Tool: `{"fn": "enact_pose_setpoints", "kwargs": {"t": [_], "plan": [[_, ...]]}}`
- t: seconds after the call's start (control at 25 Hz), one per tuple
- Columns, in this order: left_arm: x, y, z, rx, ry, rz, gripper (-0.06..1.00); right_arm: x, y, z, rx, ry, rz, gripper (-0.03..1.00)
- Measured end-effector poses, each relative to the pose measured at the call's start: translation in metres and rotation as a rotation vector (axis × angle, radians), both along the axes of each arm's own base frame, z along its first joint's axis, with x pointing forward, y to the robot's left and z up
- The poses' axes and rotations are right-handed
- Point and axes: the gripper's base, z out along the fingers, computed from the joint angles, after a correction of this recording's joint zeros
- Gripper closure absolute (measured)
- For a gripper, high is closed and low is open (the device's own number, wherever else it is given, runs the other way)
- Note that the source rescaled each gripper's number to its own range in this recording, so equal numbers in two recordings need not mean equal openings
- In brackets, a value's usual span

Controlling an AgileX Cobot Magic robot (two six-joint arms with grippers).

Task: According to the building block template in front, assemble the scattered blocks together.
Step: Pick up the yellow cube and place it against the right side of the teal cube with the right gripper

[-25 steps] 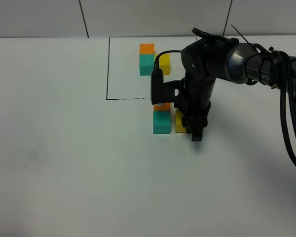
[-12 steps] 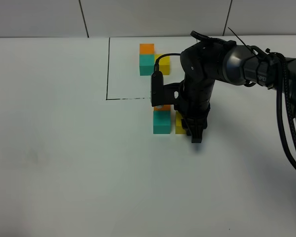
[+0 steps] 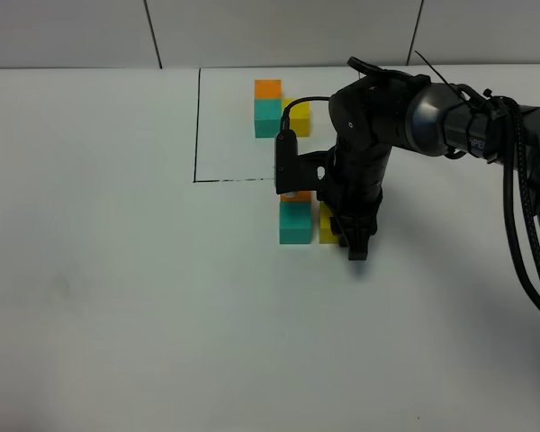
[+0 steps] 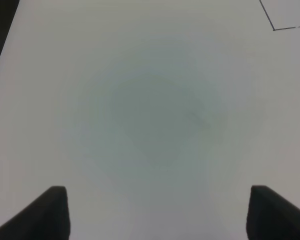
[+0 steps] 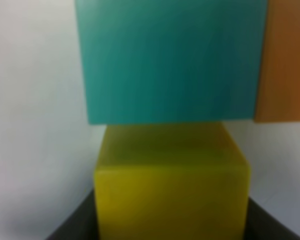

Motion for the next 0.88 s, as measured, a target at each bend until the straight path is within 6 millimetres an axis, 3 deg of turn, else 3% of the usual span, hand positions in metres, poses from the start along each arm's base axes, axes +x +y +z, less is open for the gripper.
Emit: {"fn": "enact_pose_setpoints", "kwargs": {"t": [0.88], "plan": [[0.0000,0.0000,0.0000,0.000,0.000,0.000,0.29,0.0013,0.0033,-0.0038,0.028,-0.003,0.017,0.96]]}}
